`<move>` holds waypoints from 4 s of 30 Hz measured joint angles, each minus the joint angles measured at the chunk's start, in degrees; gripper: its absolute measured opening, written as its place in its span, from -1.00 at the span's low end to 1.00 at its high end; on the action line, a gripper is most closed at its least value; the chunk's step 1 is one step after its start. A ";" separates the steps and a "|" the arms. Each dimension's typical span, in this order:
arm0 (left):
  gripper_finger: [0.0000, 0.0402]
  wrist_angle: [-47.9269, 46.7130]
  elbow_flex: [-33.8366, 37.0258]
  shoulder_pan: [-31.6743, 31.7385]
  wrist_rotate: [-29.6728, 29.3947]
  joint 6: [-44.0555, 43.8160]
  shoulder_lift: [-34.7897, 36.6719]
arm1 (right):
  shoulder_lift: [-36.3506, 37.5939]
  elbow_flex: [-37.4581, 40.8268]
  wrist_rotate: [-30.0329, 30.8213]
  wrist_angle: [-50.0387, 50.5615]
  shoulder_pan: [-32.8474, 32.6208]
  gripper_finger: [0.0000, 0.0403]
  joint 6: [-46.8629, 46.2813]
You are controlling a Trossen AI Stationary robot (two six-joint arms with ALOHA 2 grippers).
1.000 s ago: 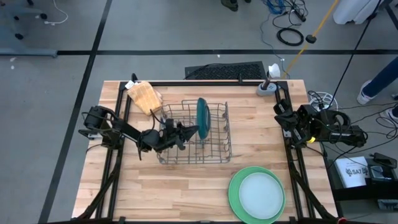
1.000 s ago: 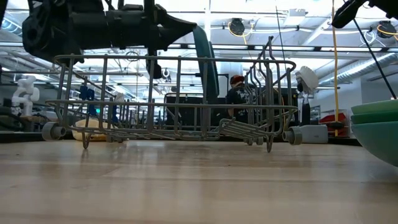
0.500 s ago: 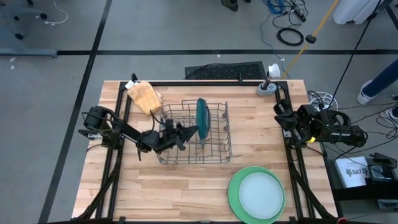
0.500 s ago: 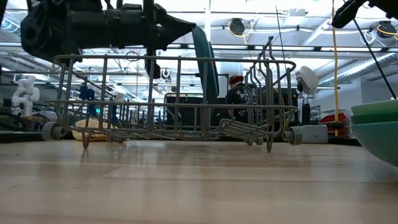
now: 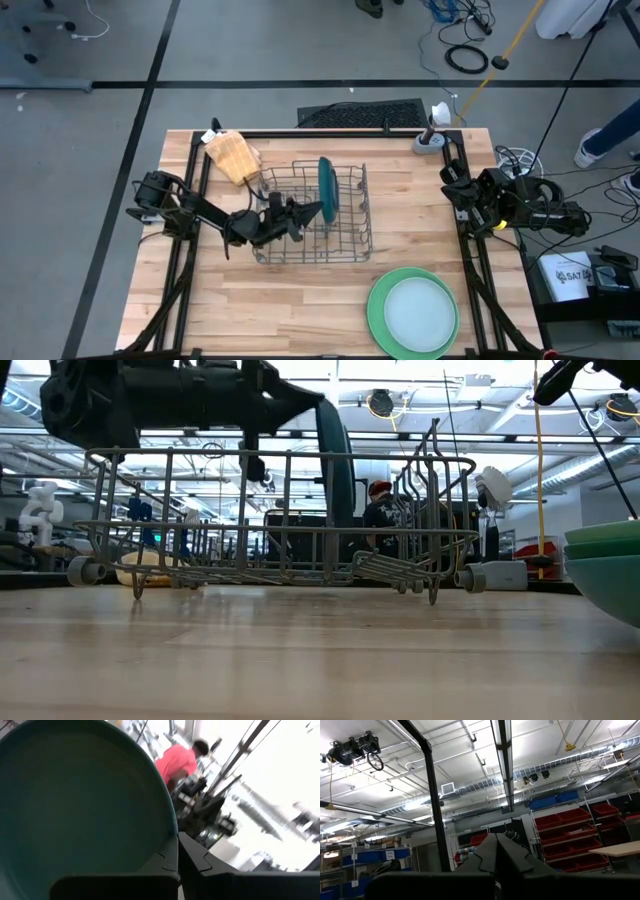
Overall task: Sort dishes
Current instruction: Put the green plate in the dish rack, then put the white plate in the dish rack
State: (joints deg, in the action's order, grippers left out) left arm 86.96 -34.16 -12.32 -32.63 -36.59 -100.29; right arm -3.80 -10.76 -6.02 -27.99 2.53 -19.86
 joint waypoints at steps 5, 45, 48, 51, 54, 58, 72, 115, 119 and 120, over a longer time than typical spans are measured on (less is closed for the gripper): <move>-1.00 1.01 -0.04 -2.10 -1.93 0.99 0.04 | -0.01 0.00 -0.02 0.00 0.00 -1.00 0.00; -0.37 -10.11 2.69 -5.46 -8.23 -1.80 0.02 | 0.01 0.02 -0.04 0.50 0.02 -1.00 -0.70; -0.25 -9.75 2.69 -5.83 -7.31 0.50 0.04 | 0.01 0.02 -0.04 0.52 0.00 -1.00 -0.70; -0.17 -10.35 2.69 -6.59 -6.44 2.80 0.60 | 0.01 0.02 -0.04 0.50 0.00 -1.00 -0.70; -0.08 -13.30 2.69 -7.63 -6.34 4.42 1.41 | 0.01 0.02 -0.04 0.50 0.00 -1.00 -0.96; 0.03 -18.25 2.69 -8.60 -6.33 4.32 2.14 | 0.01 0.02 -0.05 0.50 0.00 -1.00 -0.94; 0.07 -28.77 2.69 -9.19 -6.57 7.03 6.35 | 0.01 0.02 -0.06 0.50 0.00 -1.00 -1.11; 0.07 -108.16 -77.92 -10.50 23.56 82.08 -31.08 | -0.03 0.02 0.15 5.40 0.00 -0.83 1.07; 0.06 -102.95 -78.20 -10.77 25.35 89.28 -33.79 | -0.03 0.02 0.17 5.40 0.01 -0.76 1.14; 0.04 -101.32 -78.22 -10.93 25.43 90.95 -34.25 | -0.03 0.02 0.17 5.34 0.00 -0.75 1.28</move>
State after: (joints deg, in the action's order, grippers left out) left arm -14.36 -112.38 -23.26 -7.20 54.36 -134.54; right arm -3.84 -10.74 -5.85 -22.65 2.52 -18.58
